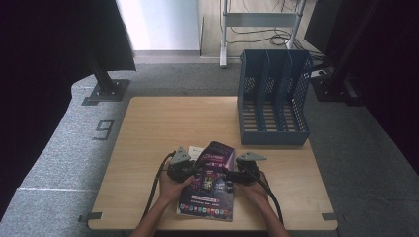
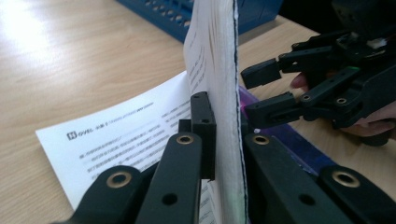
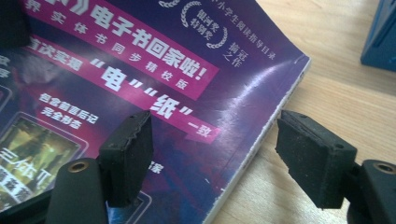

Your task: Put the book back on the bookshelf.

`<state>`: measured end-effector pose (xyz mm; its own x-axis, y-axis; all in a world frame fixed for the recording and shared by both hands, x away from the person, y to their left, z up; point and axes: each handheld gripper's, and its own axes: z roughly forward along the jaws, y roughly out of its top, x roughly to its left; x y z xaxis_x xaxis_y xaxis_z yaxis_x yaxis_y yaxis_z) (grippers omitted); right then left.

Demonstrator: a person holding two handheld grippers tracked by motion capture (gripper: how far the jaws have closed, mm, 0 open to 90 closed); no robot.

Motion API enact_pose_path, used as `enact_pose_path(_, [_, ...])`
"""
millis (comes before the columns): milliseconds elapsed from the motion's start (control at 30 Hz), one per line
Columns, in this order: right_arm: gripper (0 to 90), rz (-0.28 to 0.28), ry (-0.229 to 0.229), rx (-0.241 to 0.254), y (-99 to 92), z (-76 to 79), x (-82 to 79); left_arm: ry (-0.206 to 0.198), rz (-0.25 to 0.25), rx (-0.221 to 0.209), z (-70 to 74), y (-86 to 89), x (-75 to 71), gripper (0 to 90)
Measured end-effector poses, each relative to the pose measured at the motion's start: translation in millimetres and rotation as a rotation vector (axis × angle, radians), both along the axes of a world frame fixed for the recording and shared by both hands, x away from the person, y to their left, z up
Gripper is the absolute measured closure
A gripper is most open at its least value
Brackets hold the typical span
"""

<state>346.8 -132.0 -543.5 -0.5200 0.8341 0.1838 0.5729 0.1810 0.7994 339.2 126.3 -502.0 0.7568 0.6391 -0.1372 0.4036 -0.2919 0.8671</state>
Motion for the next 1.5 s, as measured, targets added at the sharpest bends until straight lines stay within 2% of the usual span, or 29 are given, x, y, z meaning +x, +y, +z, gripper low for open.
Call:
enact_pose_path(167, [26.6,0.018,-0.015,0.026,-0.5,3.8,-2.4,-0.02,-0.003,-0.015,6.3,0.1,-3.9,87.8])
enact_pose_path(433, [25.1,0.035,-0.04,0.061,-2.0,9.1,-5.0,-0.021,-0.008,-0.043,11.5,3.6,-5.1,87.8])
enact_pose_path(600, [24.4,0.033,-0.039,0.078,-3.6,11.2,-5.8,-0.032,-0.015,-0.051,17.2,4.6,-7.6,87.8])
enact_pose_path(1100, [22.0,0.047,-0.049,0.107,-3.9,16.5,-8.4,-0.069,-0.022,-0.074,32.4,9.9,-14.8,87.8])
enact_pose_path(1333, [20.7,0.058,-0.052,0.103,-2.4,17.9,-9.5,-0.089,-0.021,-0.085,38.2,11.2,-18.5,87.8])
enact_pose_path(1500, [20.0,0.073,-0.055,0.103,-1.0,18.2,-10.1,-0.086,-0.022,-0.097,39.8,12.6,-19.0,87.7])
